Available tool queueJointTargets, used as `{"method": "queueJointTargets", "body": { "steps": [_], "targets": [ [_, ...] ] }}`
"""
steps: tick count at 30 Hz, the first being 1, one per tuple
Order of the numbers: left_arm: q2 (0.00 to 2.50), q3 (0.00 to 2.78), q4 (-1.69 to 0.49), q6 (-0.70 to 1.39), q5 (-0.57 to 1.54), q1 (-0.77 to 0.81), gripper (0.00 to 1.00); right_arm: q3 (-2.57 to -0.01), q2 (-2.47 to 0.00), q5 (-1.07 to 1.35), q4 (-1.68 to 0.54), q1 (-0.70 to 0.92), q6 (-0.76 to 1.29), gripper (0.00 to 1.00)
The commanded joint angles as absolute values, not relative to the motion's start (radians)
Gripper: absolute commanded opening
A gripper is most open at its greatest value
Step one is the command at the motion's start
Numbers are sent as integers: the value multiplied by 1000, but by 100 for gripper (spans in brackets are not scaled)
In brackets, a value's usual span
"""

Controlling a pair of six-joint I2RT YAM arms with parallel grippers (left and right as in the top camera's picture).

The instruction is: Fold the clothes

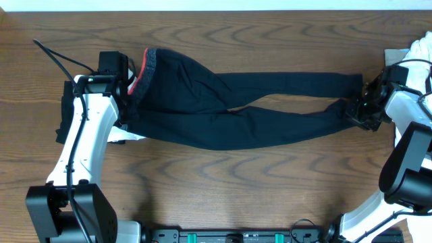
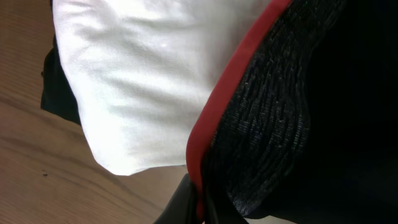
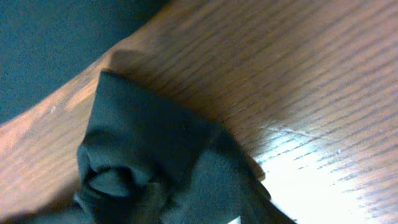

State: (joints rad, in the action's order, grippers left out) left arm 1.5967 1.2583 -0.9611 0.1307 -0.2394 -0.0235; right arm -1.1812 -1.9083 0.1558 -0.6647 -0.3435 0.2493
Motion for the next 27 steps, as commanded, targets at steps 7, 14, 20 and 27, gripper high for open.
{"method": "queueJointTargets", "body": {
  "steps": [7,14,20,27],
  "targets": [
    [1578,1272,-957,136,-262,-30,6,-1179,-1866,121,-748,-409,258,1],
    [1578,1272,-957,136,-262,-30,6,-1179,-1627,52,-935,-529,289,1],
    [1578,1272,-952,136,-262,-30,6,-1179,-1478,33,-1034,-551,292,8],
    [1578,1272,-949,137,-262,-30,6,-1178,-1520,65,-1018,-542,299,36]
  ]
}}
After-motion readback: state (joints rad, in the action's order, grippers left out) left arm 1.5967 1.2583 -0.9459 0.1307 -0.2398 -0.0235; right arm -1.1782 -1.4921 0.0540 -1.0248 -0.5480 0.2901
